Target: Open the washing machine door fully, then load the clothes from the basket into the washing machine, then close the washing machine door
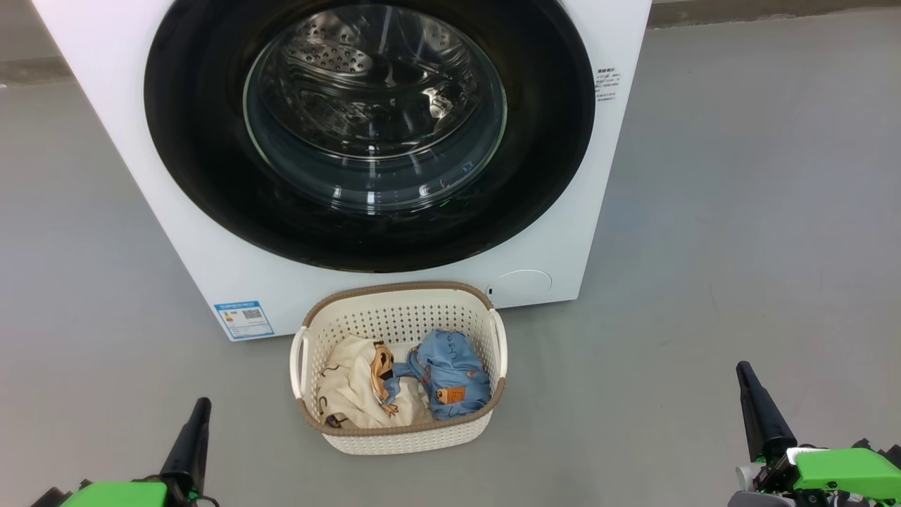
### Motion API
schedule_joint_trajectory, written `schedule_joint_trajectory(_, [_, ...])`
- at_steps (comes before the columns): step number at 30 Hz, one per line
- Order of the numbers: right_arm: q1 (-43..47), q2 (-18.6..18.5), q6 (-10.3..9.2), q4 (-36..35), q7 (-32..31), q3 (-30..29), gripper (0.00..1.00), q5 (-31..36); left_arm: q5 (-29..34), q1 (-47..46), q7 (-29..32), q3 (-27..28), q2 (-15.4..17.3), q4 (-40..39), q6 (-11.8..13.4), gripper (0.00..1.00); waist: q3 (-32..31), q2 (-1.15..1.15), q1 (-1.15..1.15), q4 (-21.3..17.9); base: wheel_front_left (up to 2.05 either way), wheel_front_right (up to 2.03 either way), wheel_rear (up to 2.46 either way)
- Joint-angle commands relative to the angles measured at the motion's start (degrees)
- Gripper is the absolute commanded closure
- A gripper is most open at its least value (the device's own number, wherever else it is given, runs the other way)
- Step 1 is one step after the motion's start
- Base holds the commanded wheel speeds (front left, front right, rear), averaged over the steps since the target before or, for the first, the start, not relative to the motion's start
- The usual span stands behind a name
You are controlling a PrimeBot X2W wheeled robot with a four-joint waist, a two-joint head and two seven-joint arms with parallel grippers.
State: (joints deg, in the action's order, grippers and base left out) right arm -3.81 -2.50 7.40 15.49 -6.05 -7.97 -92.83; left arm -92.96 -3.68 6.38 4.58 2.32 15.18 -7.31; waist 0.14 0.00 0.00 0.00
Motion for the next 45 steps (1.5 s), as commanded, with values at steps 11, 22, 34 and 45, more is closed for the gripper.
schedule_joint_trajectory(11, [-2.47, -0.38, 0.09, -1.38, -0.46, 1.42, 1.0, 0.69, 0.83, -2.6, 0.14, 1.99, 0.55, -1.07, -0.18, 1.0, 0.0, 0.0, 0.0, 0.0, 0.0, 0.0, 0.0])
schedule_joint_trajectory(22, [-2.47, -0.38, 0.09, -1.38, -0.46, 1.42, 1.0, 0.69, 0.83, -2.6, 0.14, 1.98, 0.55, -1.07, -0.18, 1.0, 0.0, 0.0, 0.0, 0.0, 0.0, 0.0, 0.0])
schedule_joint_trajectory(34, [-2.47, -0.38, 0.09, -1.38, -0.46, 1.42, 1.0, 0.69, 0.82, -2.6, 0.13, 1.98, 0.55, -1.07, -0.18, 1.0, 0.0, 0.0, 0.0, 0.0, 0.0, 0.0, 0.0])
schedule_joint_trajectory(45, [-2.47, -0.38, 0.09, -1.38, -0.45, 1.43, 1.0, 0.68, 0.82, -2.6, 0.13, 1.97, 0.55, -1.07, -0.18, 1.0, 0.0, 0.0, 0.0, 0.0, 0.0, 0.0, 0.0])
